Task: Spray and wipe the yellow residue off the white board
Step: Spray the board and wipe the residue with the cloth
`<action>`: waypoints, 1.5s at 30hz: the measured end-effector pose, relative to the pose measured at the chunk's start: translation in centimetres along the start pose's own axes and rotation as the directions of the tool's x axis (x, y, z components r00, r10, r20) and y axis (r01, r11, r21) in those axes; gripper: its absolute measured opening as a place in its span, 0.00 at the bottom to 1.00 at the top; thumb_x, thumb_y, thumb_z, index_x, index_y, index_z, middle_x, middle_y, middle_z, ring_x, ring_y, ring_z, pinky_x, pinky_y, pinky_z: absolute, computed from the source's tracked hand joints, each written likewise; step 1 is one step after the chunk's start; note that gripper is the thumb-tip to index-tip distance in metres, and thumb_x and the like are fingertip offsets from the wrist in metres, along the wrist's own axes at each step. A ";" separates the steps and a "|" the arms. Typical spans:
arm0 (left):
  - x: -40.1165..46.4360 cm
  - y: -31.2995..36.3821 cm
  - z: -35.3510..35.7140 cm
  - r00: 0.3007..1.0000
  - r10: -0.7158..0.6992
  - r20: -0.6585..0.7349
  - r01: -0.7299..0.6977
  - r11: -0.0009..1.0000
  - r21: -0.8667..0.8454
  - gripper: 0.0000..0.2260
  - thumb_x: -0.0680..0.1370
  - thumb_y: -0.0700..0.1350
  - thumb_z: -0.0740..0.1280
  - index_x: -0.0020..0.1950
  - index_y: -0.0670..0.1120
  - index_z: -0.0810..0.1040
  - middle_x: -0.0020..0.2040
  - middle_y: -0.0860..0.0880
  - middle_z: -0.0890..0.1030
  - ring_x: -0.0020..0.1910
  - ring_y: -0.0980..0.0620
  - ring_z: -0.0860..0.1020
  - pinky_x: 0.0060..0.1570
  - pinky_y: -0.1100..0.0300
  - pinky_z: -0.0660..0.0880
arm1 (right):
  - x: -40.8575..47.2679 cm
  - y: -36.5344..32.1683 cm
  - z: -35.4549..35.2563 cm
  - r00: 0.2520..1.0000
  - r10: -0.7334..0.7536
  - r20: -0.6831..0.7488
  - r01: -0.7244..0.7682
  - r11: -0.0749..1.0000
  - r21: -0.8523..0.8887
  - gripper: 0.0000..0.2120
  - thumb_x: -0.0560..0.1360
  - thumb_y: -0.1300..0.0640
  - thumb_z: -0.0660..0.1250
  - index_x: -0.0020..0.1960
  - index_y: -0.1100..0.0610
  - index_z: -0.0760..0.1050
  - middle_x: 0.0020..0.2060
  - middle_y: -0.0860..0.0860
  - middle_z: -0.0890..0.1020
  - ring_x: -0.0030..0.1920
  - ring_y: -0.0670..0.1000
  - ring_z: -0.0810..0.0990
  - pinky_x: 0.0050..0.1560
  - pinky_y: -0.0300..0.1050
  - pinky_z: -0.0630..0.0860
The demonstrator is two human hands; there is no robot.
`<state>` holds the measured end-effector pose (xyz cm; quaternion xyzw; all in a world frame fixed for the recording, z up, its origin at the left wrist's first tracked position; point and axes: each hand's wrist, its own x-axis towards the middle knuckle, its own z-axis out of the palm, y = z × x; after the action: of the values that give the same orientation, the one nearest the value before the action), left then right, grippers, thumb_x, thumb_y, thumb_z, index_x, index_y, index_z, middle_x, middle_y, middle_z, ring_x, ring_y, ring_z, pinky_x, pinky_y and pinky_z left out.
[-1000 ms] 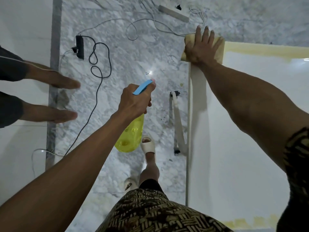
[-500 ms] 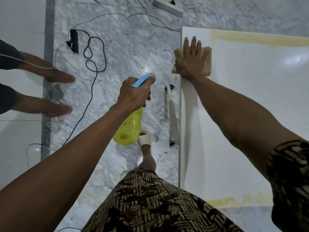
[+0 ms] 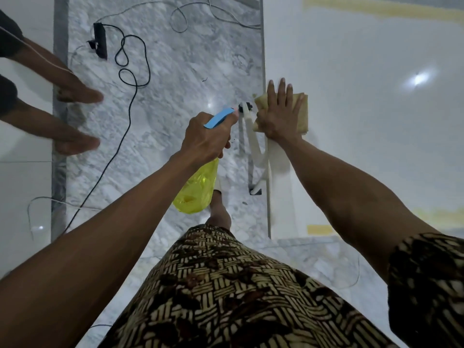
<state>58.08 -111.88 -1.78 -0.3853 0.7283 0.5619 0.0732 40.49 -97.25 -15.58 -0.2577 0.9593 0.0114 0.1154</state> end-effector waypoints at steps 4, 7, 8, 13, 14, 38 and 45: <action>-6.0 -3.7 0.2 0.999 0.028 0.022 -0.029 0.999 0.025 0.28 0.82 0.62 0.68 0.38 0.39 0.82 0.38 0.41 0.87 0.21 0.54 0.78 0.25 0.65 0.73 | -9.0 0.2 1.7 1.000 -0.014 0.013 0.014 1.000 0.008 0.35 0.81 0.45 0.53 0.82 0.53 0.42 0.81 0.58 0.45 0.80 0.61 0.43 0.75 0.69 0.38; -9.8 -5.5 0.4 0.998 0.040 0.037 -0.042 0.999 0.033 0.27 0.82 0.62 0.67 0.37 0.40 0.81 0.38 0.41 0.87 0.21 0.56 0.77 0.25 0.66 0.73 | -14.4 0.3 2.8 1.000 -0.003 0.010 0.003 1.000 0.020 0.36 0.80 0.46 0.55 0.82 0.54 0.43 0.81 0.58 0.45 0.80 0.62 0.43 0.75 0.70 0.38; -11.0 -6.0 0.6 0.998 0.054 0.042 -0.056 0.998 0.039 0.27 0.82 0.62 0.67 0.37 0.40 0.81 0.38 0.41 0.87 0.21 0.57 0.77 0.25 0.67 0.73 | -16.0 0.4 3.1 1.000 -0.006 0.008 0.005 1.000 0.019 0.36 0.80 0.46 0.55 0.82 0.54 0.44 0.81 0.59 0.45 0.80 0.62 0.44 0.75 0.71 0.38; -15.1 -7.9 1.8 0.995 0.082 0.057 -0.083 0.996 0.029 0.25 0.82 0.60 0.68 0.35 0.41 0.80 0.40 0.39 0.87 0.22 0.55 0.78 0.27 0.64 0.76 | -22.8 0.6 5.6 1.000 0.013 0.005 -0.013 1.000 -0.016 0.37 0.79 0.45 0.56 0.82 0.54 0.44 0.81 0.59 0.46 0.80 0.62 0.44 0.75 0.73 0.42; -15.7 -8.1 2.1 0.995 0.084 0.060 -0.086 0.996 0.024 0.25 0.82 0.60 0.69 0.34 0.42 0.79 0.40 0.39 0.87 0.23 0.54 0.78 0.27 0.63 0.77 | -23.9 0.5 5.9 1.000 0.016 0.000 -0.016 1.000 -0.017 0.37 0.79 0.46 0.56 0.82 0.54 0.44 0.81 0.59 0.46 0.80 0.62 0.45 0.74 0.74 0.42; -23.3 -3.7 8.9 0.973 0.203 0.109 -0.214 0.972 0.100 0.25 0.82 0.60 0.69 0.37 0.41 0.82 0.35 0.43 0.85 0.22 0.54 0.78 0.28 0.62 0.76 | -40.4 7.5 0.9 0.869 0.292 0.400 -0.427 0.033 0.904 0.23 0.83 0.56 0.57 0.76 0.54 0.55 0.62 0.58 0.72 0.59 0.58 0.77 0.54 0.50 0.76; -26.3 0.7 17.0 0.968 0.242 0.066 -0.245 0.969 0.039 0.25 0.83 0.60 0.68 0.41 0.38 0.83 0.38 0.40 0.86 0.23 0.56 0.79 0.27 0.64 0.76 | -40.2 17.5 -5.6 0.922 0.065 0.381 -0.186 -0.790 0.584 0.19 0.80 0.63 0.54 0.37 0.53 0.78 0.29 0.46 0.72 0.33 0.50 0.78 0.44 0.42 0.81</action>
<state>70.29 -84.34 6.82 -0.2740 0.7805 0.5608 0.0346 64.35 -62.74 -1.62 0.2107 0.3657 -0.8537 0.3050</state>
